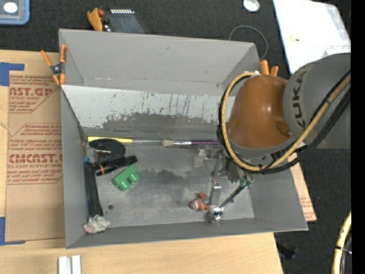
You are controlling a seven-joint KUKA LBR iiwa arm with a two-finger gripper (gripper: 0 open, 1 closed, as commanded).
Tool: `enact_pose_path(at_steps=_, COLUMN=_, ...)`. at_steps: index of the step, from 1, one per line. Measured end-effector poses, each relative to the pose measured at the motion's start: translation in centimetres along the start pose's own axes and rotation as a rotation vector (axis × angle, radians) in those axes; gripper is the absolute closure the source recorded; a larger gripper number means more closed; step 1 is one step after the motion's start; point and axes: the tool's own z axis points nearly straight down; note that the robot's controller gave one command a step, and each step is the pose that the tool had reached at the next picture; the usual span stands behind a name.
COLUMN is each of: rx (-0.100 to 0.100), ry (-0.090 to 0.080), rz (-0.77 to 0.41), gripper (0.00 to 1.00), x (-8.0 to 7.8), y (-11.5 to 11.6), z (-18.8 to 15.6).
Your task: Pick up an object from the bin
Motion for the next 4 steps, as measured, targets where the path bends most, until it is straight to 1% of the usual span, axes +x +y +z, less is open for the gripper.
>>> enact_pose_path(at_steps=1, rx=0.0, ry=-0.008, rz=0.0, gripper=0.0, x=-0.2, y=0.0, z=-0.4)
enact_pose_path(at_steps=2, rx=0.001, ry=-0.013, rz=-0.29, gripper=0.0, x=1.3, y=-1.6, z=4.2)
enact_pose_path(at_steps=3, rx=0.0, ry=-0.004, rz=-0.534, gripper=0.0, x=2.1, y=-2.6, z=3.6)
enact_pose_path(at_steps=4, rx=0.001, ry=-0.005, rz=-0.616, gripper=0.0, x=2.5, y=-3.1, z=3.2)
